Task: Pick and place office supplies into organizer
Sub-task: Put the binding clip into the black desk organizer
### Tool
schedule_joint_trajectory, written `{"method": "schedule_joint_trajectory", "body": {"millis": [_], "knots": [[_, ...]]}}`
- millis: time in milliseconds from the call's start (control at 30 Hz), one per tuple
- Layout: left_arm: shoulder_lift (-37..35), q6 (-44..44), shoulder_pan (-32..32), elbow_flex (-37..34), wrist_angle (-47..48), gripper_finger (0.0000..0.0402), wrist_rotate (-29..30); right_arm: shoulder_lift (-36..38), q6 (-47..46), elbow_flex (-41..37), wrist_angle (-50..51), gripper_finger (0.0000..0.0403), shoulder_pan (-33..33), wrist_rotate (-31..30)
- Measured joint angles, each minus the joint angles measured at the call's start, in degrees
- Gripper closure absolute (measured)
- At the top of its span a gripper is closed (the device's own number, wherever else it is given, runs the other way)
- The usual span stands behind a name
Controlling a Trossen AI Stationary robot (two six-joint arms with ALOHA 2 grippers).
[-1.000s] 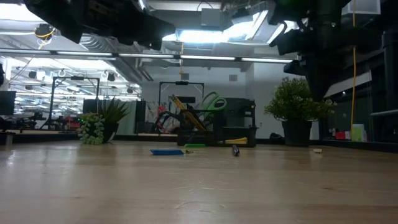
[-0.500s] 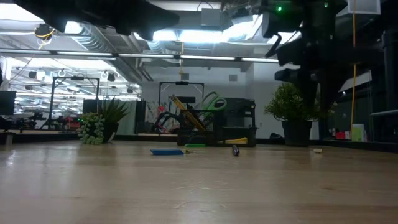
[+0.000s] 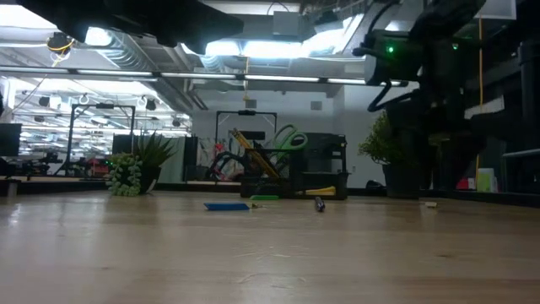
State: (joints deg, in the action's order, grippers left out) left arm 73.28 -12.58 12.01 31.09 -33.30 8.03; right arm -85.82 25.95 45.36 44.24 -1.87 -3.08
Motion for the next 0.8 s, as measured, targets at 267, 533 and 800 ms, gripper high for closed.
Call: {"method": "schedule_joint_trajectory", "body": {"millis": [267, 533, 800], "knots": [[0.0, -0.1, 0.0, 0.0, 0.0, 0.0399, 0.0, 0.0, 3.2, -1.1, -1.8, 0.0249, -0.6, -0.3], [0.0, -0.1, 0.0, 0.0, 0.0, 0.0400, 0.0, 0.0, 6.2, -1.1, -2.5, 0.0249, -3.9, -0.5], [0.0, -0.1, 0.0, 0.0, 0.0, 0.0400, 0.0, 0.0, 6.8, -3.2, -5.0, 0.0249, -5.3, 1.6]]}}
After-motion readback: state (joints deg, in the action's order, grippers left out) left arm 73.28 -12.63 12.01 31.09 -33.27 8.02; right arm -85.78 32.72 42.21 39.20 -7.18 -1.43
